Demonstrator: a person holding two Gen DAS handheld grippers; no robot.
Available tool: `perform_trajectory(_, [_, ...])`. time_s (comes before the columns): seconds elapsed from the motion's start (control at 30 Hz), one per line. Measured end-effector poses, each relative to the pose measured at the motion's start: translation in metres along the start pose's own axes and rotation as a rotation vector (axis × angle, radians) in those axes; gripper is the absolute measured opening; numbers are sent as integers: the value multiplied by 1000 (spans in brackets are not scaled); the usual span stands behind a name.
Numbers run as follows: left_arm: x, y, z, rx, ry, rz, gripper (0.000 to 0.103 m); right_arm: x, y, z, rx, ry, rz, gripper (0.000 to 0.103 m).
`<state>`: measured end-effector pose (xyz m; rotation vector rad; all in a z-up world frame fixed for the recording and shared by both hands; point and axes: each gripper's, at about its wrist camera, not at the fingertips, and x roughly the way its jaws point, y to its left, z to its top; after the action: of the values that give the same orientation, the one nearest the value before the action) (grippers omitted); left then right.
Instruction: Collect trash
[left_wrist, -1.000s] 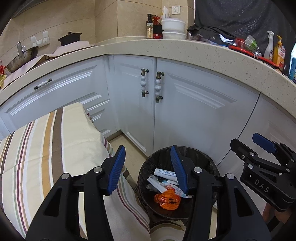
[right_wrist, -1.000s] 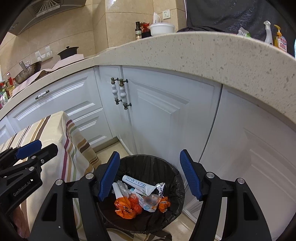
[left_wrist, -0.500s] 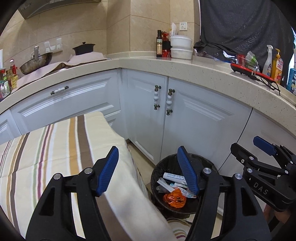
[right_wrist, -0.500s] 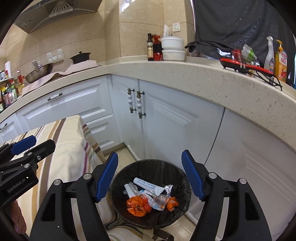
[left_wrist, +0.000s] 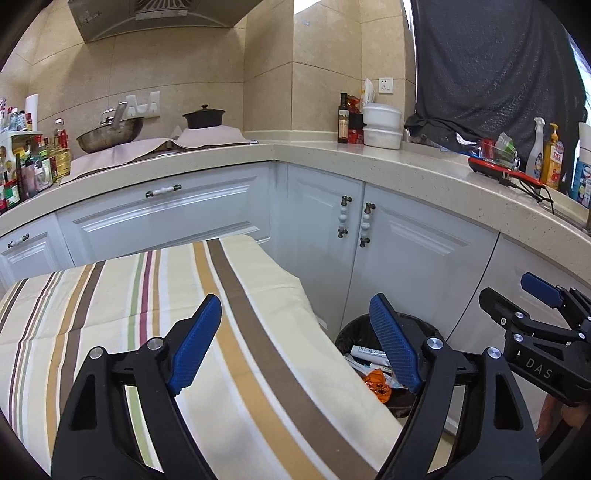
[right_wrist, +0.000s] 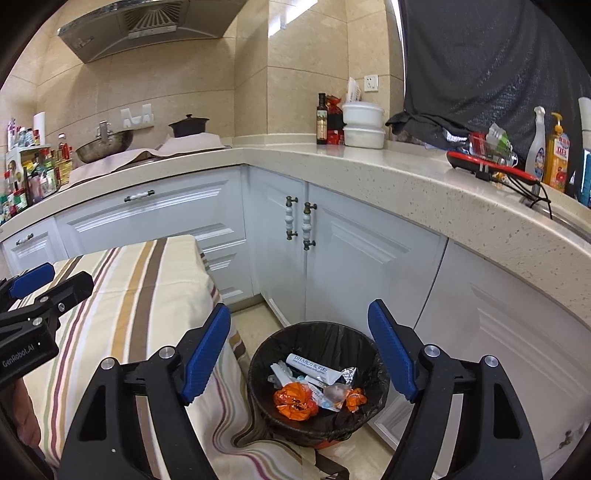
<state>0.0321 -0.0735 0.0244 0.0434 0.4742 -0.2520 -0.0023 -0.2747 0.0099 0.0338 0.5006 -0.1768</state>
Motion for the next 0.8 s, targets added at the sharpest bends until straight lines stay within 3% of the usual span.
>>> perform_trajectory(0.8, [-58,14,-22,-18,-57,-32,83,-58,19,-22,-16,-69,-37,78])
